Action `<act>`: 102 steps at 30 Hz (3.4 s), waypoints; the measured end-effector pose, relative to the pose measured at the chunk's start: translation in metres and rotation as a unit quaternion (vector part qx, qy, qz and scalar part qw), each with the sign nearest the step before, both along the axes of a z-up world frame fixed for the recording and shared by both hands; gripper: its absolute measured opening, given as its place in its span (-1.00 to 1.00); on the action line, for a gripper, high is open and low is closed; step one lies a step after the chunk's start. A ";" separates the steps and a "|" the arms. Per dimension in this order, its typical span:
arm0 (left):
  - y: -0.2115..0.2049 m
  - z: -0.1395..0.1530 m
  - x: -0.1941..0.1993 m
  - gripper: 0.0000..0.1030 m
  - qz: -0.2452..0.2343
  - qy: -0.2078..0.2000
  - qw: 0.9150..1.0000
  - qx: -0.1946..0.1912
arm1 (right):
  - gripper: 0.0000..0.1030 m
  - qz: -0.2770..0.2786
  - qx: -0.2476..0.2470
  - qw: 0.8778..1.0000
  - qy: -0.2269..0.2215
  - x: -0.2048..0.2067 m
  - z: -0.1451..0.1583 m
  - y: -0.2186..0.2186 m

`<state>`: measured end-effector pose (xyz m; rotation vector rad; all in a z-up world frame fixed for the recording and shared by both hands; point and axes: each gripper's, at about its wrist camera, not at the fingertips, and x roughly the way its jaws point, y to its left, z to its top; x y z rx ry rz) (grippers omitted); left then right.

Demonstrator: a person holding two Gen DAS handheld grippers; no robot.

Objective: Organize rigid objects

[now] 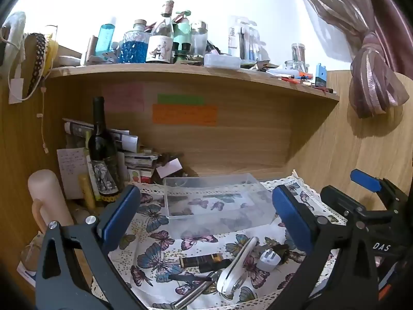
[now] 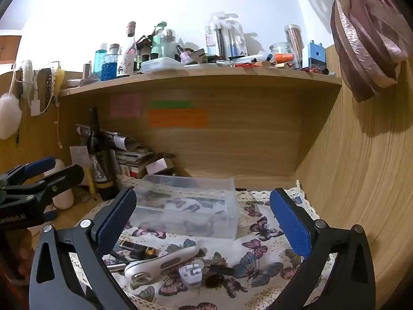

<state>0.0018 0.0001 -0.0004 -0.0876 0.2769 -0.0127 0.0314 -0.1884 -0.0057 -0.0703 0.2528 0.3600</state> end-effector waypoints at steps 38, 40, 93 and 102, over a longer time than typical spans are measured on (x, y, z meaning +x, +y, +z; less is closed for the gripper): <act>-0.012 0.003 -0.002 1.00 -0.012 -0.016 1.000 0.013 | 1.00 -0.005 0.012 1.000 -0.002 0.000 0.003 -0.003; -0.012 0.002 -0.002 1.00 -0.011 -0.016 1.000 0.013 | 1.00 -0.005 0.011 1.000 -0.001 0.000 0.003 -0.003; -0.004 -0.004 0.005 1.00 -0.013 0.005 1.000 0.007 | 1.00 -0.015 -0.002 1.000 0.004 0.003 -0.006 0.001; 0.018 -0.044 0.028 1.00 -0.023 0.094 0.995 -0.027 | 1.00 -0.014 -0.024 0.995 0.095 0.025 -0.042 -0.008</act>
